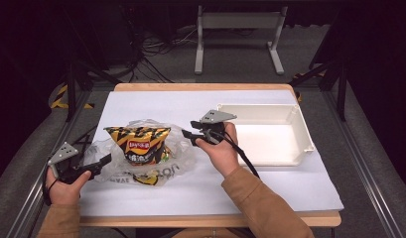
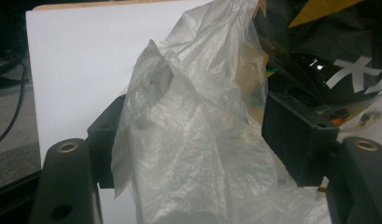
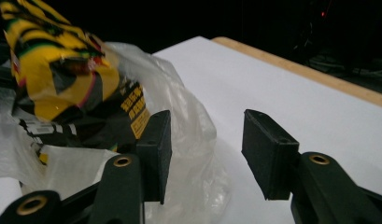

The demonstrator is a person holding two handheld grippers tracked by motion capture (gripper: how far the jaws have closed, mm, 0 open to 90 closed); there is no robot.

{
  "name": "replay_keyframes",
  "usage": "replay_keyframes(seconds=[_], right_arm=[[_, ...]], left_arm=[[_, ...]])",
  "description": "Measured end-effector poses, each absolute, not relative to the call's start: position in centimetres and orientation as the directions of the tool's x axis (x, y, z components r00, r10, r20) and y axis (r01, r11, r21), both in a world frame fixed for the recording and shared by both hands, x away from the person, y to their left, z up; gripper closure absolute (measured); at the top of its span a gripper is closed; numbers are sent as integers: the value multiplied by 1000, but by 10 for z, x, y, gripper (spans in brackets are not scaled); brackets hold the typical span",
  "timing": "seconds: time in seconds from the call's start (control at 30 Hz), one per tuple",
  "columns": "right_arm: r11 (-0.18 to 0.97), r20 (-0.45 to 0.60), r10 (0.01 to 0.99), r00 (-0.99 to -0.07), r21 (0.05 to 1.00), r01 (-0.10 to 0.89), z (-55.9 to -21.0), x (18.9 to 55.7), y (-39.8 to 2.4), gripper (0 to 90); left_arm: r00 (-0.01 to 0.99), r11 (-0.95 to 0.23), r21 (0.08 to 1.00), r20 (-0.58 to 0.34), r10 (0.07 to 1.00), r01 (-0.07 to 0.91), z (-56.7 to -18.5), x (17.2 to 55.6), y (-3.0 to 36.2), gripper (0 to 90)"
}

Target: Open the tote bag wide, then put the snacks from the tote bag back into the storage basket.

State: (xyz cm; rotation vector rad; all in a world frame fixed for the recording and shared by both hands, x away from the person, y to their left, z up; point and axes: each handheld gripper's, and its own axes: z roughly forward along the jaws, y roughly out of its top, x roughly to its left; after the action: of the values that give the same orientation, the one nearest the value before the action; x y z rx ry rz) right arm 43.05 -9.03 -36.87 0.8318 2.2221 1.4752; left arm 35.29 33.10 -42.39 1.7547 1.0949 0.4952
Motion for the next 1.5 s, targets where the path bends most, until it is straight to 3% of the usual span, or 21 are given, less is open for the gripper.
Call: replay_keyframes(seconds=[0.23,0.77,1.5], right_arm=[[223,61,591,-804,946,235,-351,428,-103,496],[195,63,471,-880,965,174,-319,424,-97,443],[367,34,309,-950,918,152,-318,427,-42,369]], left_arm=[[514,-121,888,-141,846,444,-421,352,330,292],[563,-139,904,-126,817,403,-404,338,336,257],[572,-121,927,-113,813,356,-388,321,344,224]])
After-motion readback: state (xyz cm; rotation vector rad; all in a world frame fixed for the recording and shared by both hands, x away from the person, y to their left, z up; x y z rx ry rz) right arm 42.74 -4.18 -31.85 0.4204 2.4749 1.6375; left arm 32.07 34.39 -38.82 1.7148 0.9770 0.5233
